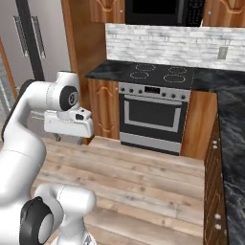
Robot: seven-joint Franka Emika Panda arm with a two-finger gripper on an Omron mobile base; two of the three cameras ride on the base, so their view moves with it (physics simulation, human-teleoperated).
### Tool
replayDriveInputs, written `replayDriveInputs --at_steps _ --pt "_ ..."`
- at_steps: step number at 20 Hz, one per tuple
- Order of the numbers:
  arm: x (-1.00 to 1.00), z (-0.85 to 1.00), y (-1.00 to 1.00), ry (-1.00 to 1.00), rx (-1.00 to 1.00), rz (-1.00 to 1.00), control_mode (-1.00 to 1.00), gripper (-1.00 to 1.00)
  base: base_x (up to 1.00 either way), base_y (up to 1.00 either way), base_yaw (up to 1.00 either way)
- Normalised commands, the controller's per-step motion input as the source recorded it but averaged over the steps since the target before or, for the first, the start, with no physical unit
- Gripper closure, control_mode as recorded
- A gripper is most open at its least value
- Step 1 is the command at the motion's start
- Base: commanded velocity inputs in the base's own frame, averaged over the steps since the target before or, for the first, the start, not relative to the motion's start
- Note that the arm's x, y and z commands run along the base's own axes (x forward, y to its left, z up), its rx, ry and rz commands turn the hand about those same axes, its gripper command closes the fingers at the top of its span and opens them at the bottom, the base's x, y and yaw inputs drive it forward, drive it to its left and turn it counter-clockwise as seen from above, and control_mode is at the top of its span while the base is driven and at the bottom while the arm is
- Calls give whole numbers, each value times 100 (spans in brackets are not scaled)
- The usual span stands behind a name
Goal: Place the large bottle from the dining counter next to the other large bottle outside the sink, and place the small bottle from the dining counter next to the other small bottle inside the sink.
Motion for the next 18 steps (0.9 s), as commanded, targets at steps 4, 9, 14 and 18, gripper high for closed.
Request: replayDriveInputs --at_steps 4,9,14,18 --pt "0 0 0 0 0 0 100 -100 100 26 12" --pt "0 0 0 0 0 0 100 -100 100 28 16" --pt "0 0 0 0 0 0 100 -100 47 59 64" --pt "0 0 0 0 0 0 100 -100 41 49 77"
